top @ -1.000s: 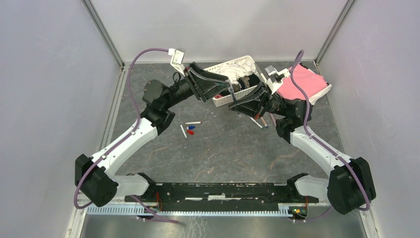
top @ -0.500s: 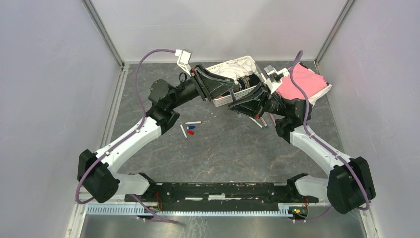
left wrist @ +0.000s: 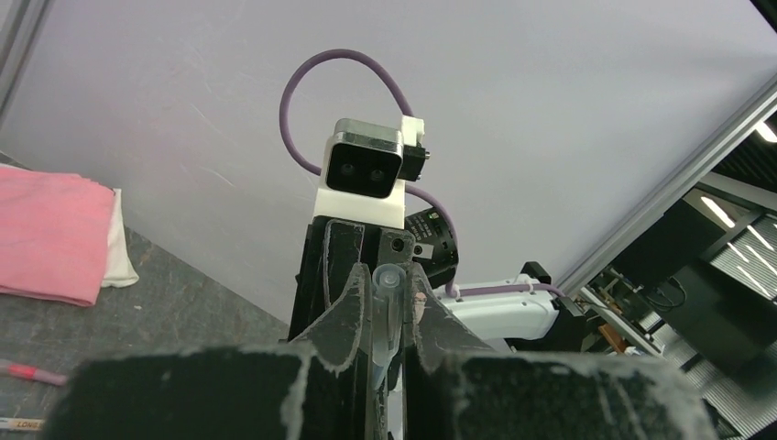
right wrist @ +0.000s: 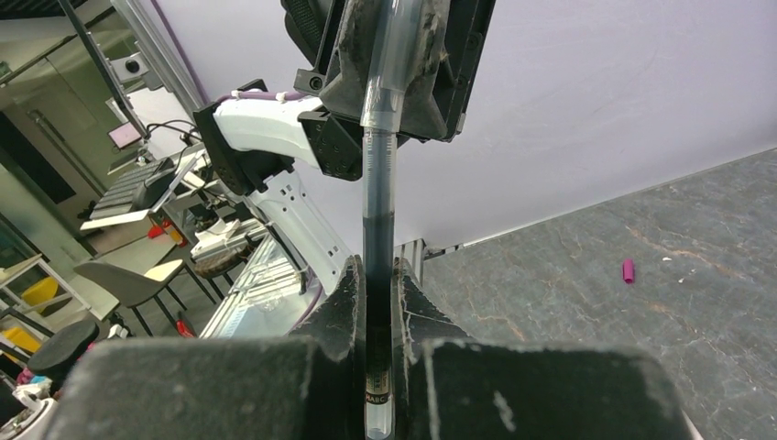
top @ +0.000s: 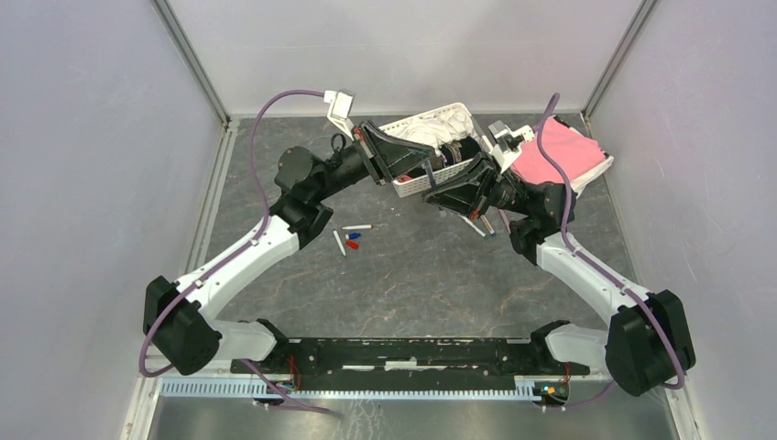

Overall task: Insert the pens into the pen caps
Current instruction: Press the pen cap onto the pen.

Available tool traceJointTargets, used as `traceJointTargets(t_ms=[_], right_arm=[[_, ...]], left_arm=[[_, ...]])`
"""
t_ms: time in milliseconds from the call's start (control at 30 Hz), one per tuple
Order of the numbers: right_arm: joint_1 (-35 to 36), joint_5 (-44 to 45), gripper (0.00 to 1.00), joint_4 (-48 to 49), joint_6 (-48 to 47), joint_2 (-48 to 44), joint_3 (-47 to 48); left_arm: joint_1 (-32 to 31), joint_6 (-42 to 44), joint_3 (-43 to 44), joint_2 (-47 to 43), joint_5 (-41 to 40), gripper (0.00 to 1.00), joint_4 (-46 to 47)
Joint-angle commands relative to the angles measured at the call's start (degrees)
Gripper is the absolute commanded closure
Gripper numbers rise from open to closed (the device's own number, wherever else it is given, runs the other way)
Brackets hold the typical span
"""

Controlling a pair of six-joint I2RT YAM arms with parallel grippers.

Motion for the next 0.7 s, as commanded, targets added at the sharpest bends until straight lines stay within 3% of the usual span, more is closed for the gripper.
traceJointTargets(t_ms=[0,100,300,467,600,667], right_arm=[[0.1,1.1,1.00,1.5,-1.6,-0.5,3.6],[0.1,0.8,1.00,-3.3,-4.3,-0.2,6.5],[-0.1,1.8,1.00,-2.9,-2.8,1.1,10.2],[-0.6,-0.1,1.00,-5.8,-6.4,2.7,15.1],[-0.5,1.5,1.00,-14.6,-14.3,1.9,17.2],[-0.3,2.3,1.00,-17.1,-17.6,1.9,18.5]], left_arm=[[-1.6,2.5,3.4,-0.4,1.1,0.98,-4.8],[-3.5,8.0,3.8,-0.5,3.3,0.98,-11.3],[-7.9,25.2,4.5,-2.1,4.8,0.98,-28.1],[-9.3,34.6,5.7,-1.1,8.6,0.98,-42.0],[-9.3,35.1,4.5,-1.2,8.9,0.98,-44.6],[-9.3,30.8,2.4,-1.3,8.9,0.98,-38.4]])
